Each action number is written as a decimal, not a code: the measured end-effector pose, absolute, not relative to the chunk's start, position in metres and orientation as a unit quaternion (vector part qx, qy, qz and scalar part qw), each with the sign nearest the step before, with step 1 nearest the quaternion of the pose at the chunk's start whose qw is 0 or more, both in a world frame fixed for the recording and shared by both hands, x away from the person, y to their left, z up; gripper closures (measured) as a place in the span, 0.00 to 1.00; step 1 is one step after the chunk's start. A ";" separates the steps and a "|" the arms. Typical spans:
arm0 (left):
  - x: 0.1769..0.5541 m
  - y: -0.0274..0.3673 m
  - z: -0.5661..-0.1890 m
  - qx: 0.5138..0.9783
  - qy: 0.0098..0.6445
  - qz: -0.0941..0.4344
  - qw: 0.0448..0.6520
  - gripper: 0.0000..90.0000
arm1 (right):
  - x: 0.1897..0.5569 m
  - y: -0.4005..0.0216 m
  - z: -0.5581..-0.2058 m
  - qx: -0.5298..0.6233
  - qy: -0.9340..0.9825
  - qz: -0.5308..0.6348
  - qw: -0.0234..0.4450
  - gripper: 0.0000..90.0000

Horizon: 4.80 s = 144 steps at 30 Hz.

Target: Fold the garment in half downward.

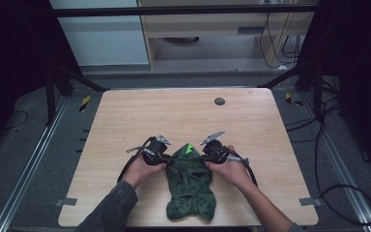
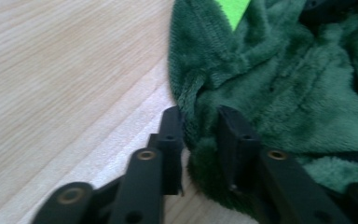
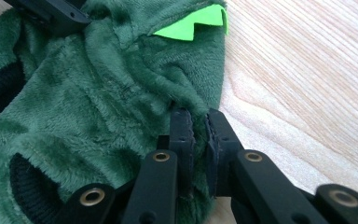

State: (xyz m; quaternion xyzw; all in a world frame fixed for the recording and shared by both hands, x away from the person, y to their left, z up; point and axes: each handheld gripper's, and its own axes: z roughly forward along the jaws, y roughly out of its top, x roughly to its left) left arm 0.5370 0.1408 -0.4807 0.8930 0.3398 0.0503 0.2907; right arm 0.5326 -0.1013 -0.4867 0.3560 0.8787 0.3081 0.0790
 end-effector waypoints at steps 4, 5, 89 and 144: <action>0.536 0.140 -0.481 0.894 0.337 0.047 0.293 0.90 | 0.532 -0.101 -0.487 0.357 0.878 0.308 0.078 0.92; 0.536 0.140 -0.481 0.895 0.335 0.047 0.292 0.90 | 0.532 -0.101 -0.487 0.357 0.878 0.308 0.078 0.92; 0.571 0.143 -0.391 0.870 0.334 0.138 0.334 0.98 | 0.574 -0.103 -0.394 0.326 0.864 0.349 0.160 0.95; 0.533 0.147 -0.403 0.869 0.311 0.144 0.356 0.98 | 0.534 -0.103 -0.413 0.295 0.867 0.358 0.182 0.94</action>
